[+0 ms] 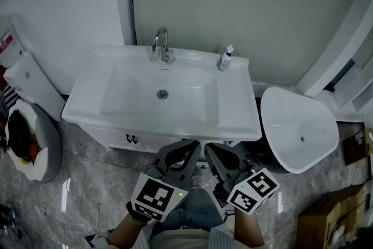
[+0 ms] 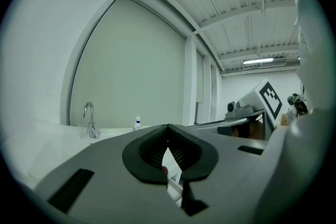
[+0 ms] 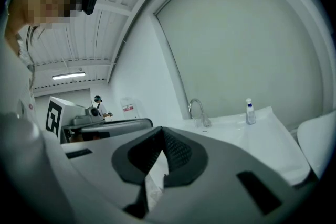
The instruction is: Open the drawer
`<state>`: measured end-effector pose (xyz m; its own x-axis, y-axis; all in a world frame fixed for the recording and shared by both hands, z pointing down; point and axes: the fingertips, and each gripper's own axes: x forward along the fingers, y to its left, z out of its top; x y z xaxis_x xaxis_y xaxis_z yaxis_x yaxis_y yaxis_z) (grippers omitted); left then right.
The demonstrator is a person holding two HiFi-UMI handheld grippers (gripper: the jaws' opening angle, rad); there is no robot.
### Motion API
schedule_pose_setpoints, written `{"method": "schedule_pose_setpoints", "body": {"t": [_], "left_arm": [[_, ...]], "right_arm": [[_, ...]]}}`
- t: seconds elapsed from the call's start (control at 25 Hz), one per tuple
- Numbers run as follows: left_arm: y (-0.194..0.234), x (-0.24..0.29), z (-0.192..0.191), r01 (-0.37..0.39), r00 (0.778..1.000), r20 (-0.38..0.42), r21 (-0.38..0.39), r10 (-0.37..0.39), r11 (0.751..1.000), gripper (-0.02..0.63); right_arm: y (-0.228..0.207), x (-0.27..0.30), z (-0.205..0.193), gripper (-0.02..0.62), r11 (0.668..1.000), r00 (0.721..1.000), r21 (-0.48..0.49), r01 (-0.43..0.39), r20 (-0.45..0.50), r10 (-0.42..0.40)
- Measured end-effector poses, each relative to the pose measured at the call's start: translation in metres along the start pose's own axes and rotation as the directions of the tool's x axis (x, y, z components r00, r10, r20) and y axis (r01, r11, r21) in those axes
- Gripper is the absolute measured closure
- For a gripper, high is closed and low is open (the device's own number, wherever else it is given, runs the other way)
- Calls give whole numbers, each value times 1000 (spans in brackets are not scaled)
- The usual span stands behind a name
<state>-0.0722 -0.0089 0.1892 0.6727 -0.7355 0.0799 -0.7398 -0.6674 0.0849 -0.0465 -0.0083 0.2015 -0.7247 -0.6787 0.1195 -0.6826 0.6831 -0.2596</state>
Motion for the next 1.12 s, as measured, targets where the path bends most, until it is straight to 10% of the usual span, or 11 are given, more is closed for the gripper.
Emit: {"method": "schedule_pose_setpoints", "body": {"t": [1.12], "left_arm": [[53, 9, -36, -55, 996, -72, 39, 58, 998, 589]], "right_arm": [[-3, 4, -11, 588, 1000, 999, 0, 15, -39, -15]]}}
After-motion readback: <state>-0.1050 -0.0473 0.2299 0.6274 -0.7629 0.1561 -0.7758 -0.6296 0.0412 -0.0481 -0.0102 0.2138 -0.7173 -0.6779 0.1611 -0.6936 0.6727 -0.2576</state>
